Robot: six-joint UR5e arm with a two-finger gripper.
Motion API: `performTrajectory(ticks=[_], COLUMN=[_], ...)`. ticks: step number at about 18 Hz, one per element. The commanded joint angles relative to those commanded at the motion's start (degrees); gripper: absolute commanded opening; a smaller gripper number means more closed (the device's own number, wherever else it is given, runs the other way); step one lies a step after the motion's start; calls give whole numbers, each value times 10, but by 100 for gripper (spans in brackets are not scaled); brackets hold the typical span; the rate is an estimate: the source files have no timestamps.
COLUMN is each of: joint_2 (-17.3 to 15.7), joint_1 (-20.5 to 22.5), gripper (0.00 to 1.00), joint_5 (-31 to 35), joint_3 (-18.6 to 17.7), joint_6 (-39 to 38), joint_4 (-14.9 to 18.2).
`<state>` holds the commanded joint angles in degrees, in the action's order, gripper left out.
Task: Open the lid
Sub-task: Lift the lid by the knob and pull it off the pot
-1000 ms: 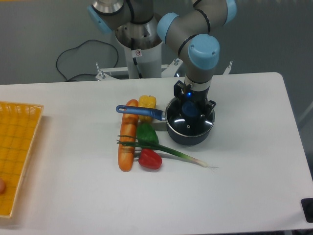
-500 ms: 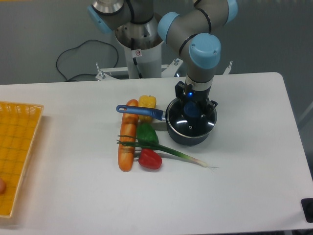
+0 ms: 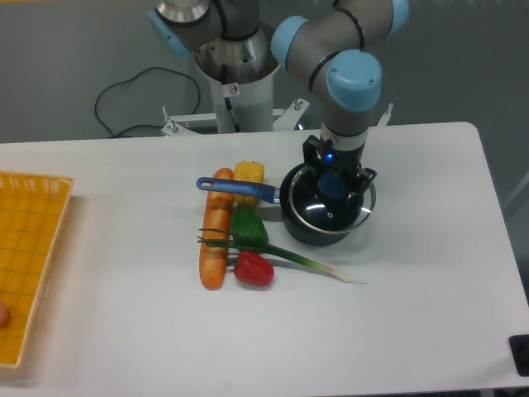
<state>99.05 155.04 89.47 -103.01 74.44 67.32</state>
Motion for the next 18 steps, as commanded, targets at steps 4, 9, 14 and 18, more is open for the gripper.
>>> performTrajectory(ticks=[4, 9, 14, 18], joint_2=[11, 32, 70, 86], joint_1=[0, 0, 0, 0], gripper=[63, 63, 63, 63], joint_5=[0, 1, 4, 16], joint_3=[18, 59, 103, 121], joint_6=[0, 0, 1, 2], joint_4=[15, 50, 54, 55])
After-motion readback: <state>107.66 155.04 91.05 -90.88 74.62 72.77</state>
